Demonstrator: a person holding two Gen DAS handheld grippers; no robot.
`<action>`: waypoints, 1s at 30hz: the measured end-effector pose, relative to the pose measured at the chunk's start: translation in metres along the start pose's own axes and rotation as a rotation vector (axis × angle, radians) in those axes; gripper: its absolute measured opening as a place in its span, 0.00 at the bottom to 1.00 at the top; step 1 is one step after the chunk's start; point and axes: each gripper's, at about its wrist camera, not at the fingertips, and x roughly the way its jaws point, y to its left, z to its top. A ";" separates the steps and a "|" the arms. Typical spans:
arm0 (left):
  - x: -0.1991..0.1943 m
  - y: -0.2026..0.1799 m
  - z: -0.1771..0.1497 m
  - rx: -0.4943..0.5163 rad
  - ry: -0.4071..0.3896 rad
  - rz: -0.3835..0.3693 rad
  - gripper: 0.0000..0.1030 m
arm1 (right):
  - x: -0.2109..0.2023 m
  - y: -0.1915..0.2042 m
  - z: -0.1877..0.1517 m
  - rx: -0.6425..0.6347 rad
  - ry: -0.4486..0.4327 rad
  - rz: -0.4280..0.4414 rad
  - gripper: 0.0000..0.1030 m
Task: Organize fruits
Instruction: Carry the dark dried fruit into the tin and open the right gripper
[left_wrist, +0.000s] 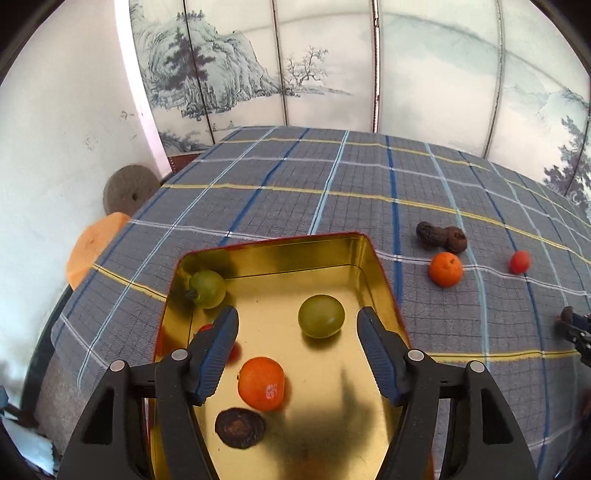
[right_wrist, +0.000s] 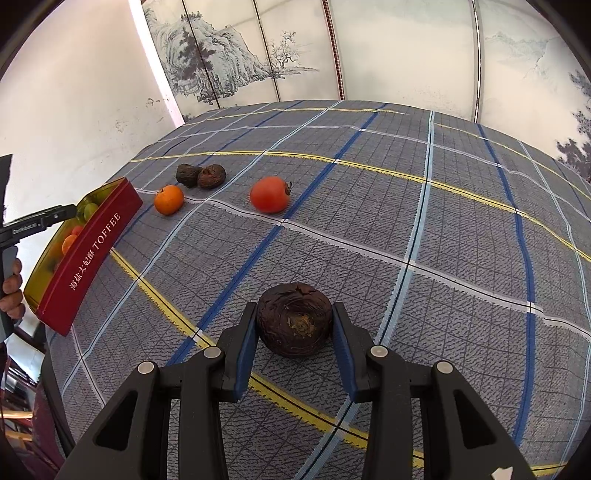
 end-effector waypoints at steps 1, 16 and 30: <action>-0.004 -0.001 -0.001 0.004 -0.006 0.002 0.66 | 0.000 0.000 0.000 0.001 0.000 0.001 0.35; -0.069 -0.024 -0.042 0.046 -0.087 0.057 0.73 | 0.002 0.006 0.000 -0.031 0.005 -0.027 0.35; -0.097 -0.032 -0.069 0.105 -0.140 0.120 0.83 | -0.008 0.027 -0.014 -0.050 -0.002 -0.015 0.35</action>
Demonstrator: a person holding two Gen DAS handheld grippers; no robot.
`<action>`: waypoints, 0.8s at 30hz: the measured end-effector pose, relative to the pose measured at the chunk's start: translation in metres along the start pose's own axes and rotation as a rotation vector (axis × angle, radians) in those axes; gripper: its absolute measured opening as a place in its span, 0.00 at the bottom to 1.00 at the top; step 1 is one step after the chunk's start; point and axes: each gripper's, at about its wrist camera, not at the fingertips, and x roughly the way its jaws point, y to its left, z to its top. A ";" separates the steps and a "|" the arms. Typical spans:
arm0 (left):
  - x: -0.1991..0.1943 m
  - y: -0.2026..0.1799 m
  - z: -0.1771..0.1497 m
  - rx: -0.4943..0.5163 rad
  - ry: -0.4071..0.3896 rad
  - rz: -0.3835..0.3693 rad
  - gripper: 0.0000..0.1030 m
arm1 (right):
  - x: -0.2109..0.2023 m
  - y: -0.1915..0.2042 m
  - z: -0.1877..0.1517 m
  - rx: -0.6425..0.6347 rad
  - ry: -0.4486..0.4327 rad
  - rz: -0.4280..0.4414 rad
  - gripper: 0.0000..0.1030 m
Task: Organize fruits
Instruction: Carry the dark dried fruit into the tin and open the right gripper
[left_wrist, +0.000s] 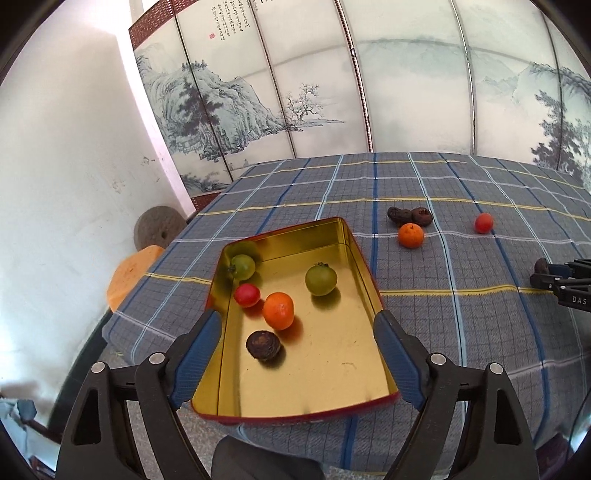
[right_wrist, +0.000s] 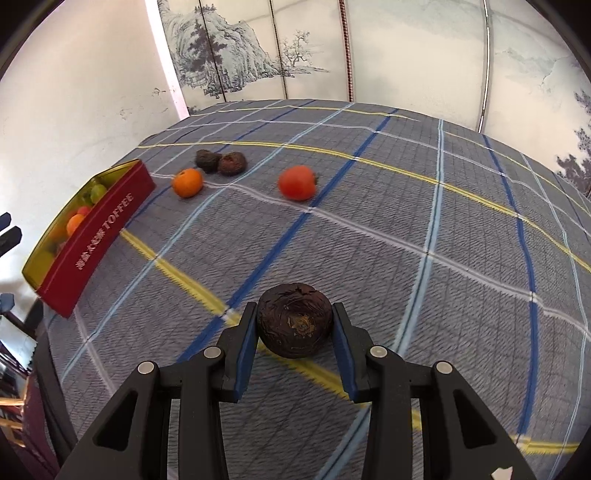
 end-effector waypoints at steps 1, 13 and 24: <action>-0.001 0.000 -0.001 0.000 0.001 0.003 0.83 | -0.001 0.003 0.000 0.002 -0.002 0.007 0.35; -0.001 0.012 -0.016 -0.022 0.012 0.012 0.84 | -0.041 0.102 0.026 -0.119 -0.088 0.220 0.35; 0.006 0.039 -0.033 -0.077 0.041 0.023 0.84 | -0.021 0.200 0.055 -0.267 -0.055 0.391 0.35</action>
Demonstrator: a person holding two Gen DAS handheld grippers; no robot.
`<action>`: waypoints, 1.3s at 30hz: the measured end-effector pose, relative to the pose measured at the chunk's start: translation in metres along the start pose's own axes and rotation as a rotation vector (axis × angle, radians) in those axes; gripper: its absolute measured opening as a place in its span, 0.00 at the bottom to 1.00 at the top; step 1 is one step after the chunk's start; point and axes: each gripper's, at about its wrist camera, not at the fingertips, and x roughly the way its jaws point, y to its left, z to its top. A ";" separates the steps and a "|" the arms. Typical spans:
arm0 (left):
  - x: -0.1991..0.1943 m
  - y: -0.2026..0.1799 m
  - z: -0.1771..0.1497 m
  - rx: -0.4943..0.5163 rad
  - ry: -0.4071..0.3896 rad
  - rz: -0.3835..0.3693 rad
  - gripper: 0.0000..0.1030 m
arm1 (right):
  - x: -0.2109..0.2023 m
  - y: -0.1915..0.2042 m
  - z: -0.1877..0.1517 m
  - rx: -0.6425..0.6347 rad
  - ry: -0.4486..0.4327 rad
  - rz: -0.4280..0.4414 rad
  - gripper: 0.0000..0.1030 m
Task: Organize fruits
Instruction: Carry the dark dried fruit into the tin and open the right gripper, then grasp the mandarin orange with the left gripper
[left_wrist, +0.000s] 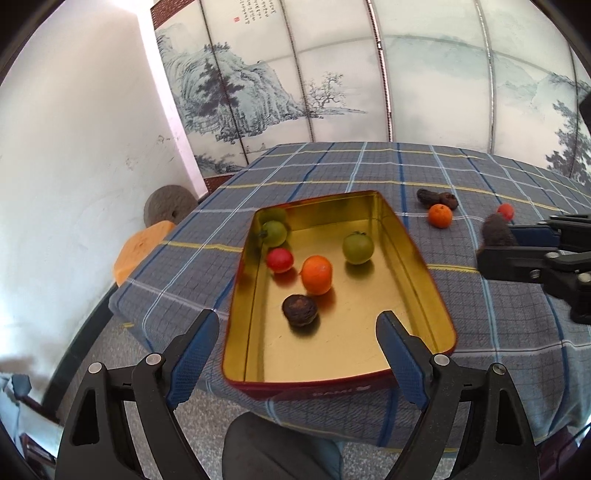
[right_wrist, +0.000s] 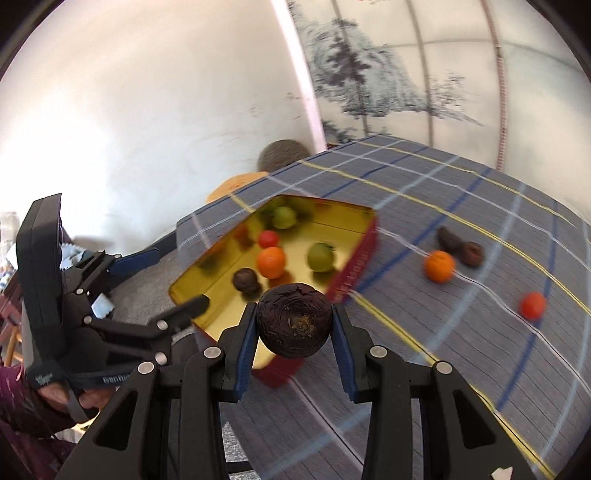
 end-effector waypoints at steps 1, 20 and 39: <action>0.001 0.003 -0.001 -0.006 0.004 0.001 0.84 | 0.004 0.003 0.001 -0.008 0.008 0.006 0.35; 0.014 0.043 -0.024 -0.063 0.070 0.010 0.85 | 0.035 0.002 0.018 0.030 -0.035 -0.036 0.69; 0.008 -0.074 0.091 0.224 0.037 -0.425 0.85 | -0.099 -0.215 -0.119 0.329 0.090 -0.672 0.85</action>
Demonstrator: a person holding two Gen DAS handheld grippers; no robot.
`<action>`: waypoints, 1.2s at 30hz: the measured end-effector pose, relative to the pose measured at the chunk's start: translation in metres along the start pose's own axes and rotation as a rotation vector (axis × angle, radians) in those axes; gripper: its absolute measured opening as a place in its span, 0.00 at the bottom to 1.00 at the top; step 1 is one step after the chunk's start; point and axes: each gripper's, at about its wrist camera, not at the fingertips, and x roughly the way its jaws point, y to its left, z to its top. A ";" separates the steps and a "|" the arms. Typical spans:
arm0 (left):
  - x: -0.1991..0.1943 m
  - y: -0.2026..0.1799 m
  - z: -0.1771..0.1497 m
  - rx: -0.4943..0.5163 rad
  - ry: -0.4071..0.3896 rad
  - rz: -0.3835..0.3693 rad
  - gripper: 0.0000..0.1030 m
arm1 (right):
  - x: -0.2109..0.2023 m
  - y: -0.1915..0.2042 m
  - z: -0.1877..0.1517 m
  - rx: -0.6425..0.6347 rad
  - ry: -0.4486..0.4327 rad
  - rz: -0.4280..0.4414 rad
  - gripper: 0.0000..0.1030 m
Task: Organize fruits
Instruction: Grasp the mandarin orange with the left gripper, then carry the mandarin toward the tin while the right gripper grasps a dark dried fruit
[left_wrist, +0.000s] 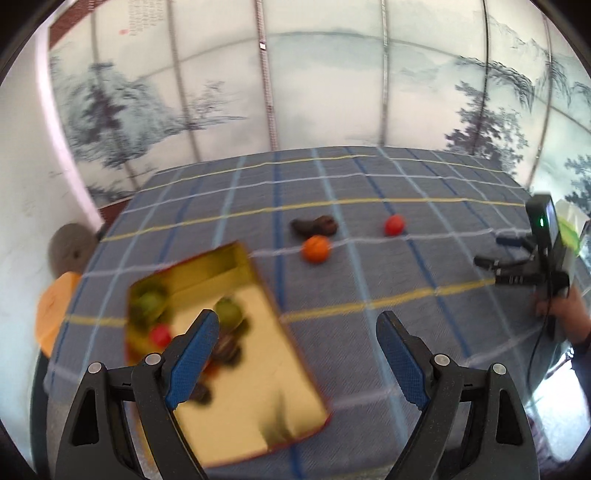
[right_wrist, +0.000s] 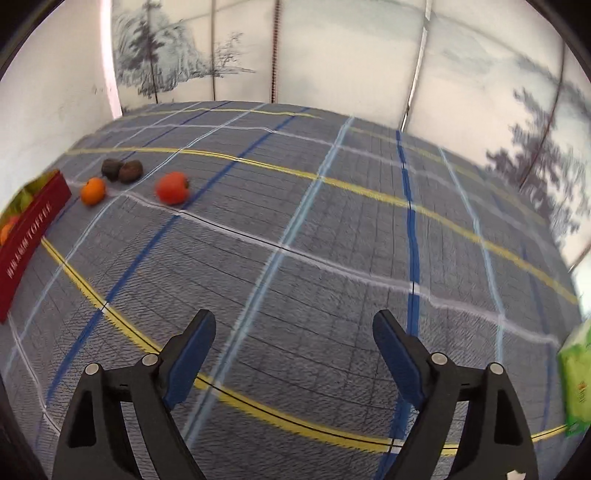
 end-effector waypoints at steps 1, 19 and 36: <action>0.009 -0.004 0.010 0.009 0.007 -0.005 0.85 | 0.003 -0.004 -0.002 0.018 0.004 0.018 0.87; 0.200 -0.010 0.066 -0.042 0.295 0.058 0.66 | 0.006 -0.023 -0.009 0.110 0.006 0.220 0.99; 0.080 -0.006 0.017 -0.278 0.169 -0.094 0.34 | 0.012 0.096 0.103 -0.344 -0.096 0.563 0.74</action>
